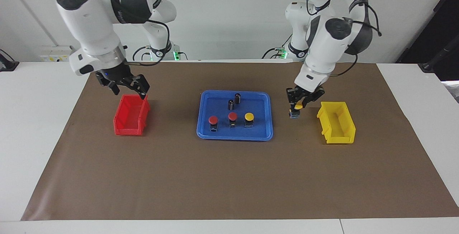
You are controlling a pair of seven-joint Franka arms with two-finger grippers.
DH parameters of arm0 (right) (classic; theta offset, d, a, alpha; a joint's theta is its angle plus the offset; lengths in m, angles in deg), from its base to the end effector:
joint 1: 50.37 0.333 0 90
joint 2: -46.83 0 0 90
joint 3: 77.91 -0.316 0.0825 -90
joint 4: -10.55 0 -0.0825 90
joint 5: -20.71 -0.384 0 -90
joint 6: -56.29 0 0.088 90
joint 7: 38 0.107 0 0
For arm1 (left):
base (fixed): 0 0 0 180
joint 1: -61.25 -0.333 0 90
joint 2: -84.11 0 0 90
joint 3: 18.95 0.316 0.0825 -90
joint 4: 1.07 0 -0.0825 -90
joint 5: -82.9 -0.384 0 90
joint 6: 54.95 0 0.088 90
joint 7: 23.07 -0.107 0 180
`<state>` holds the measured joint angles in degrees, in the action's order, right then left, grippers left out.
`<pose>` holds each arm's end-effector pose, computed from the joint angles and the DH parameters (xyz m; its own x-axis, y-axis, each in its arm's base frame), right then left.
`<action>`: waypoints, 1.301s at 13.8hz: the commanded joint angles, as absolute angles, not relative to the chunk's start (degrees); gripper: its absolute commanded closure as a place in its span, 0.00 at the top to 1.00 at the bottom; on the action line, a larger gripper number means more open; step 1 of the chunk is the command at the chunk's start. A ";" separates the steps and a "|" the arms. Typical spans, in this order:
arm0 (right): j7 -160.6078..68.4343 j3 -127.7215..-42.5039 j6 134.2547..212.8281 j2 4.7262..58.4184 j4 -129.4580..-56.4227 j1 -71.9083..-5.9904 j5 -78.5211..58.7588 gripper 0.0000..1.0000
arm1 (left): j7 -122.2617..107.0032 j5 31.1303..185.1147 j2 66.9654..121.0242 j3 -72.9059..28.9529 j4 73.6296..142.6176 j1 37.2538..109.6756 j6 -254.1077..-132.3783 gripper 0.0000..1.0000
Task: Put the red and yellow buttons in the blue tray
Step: 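Release the red button in the tray while the left gripper carries yellow, then lower the yellow button beside the other yellow and open the left gripper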
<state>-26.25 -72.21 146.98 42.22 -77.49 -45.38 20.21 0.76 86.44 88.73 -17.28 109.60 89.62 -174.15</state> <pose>0.5792 -0.0040 0.5963 0.9759 -0.2158 -0.0332 -0.2157 -0.9764 0.0062 0.5213 -0.2660 0.4512 0.9990 -0.0204 0.0401 -0.0234 -0.9968 0.0762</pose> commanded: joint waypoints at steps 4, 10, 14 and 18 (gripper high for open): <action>-33.69 -73.34 142.43 48.67 -81.12 -52.03 20.26 1.00 | 4.78 88.26 90.79 -16.22 114.41 96.49 -182.82 0.02; -38.61 -73.52 143.13 51.40 -84.37 -54.95 20.01 1.00 | 5.58 88.26 92.64 -16.14 115.20 97.81 -184.50 0.02; -38.79 -72.29 142.17 50.78 -83.50 -52.13 20.35 1.00 | 5.49 88.26 92.72 -16.14 116.87 97.81 -187.13 0.02; -38.97 -70.97 141.46 49.64 -82.71 -50.20 20.53 1.00 | 5.49 88.26 93.43 -16.14 116.79 97.72 -187.75 0.23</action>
<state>-37.67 -71.70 142.13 49.74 -82.76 -51.18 20.12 5.17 87.20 93.75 -17.09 115.87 96.70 -185.97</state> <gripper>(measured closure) 0.000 0.590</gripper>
